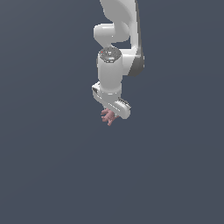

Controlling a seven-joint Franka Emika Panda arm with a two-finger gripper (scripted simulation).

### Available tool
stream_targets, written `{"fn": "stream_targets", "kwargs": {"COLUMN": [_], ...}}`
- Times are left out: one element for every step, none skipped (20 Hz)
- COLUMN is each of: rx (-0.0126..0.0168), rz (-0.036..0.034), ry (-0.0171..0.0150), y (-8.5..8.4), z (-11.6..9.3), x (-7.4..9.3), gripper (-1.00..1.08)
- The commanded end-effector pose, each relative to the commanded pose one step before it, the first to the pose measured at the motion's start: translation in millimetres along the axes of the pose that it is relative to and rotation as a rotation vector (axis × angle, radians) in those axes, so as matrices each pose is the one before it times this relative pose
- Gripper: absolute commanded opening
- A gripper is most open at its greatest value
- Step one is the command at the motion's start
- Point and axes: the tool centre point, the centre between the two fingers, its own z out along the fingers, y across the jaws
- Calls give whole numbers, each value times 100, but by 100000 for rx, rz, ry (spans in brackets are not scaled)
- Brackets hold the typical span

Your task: Pick up the object and move it to a goal position.

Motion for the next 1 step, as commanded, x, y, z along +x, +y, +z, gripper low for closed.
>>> {"fn": "stream_targets", "kwargs": {"rx": [-28], "rz": [-93], "ry": [-25], "y": [218], "z": [-172], "x": [-11], "gripper": [-100]}}
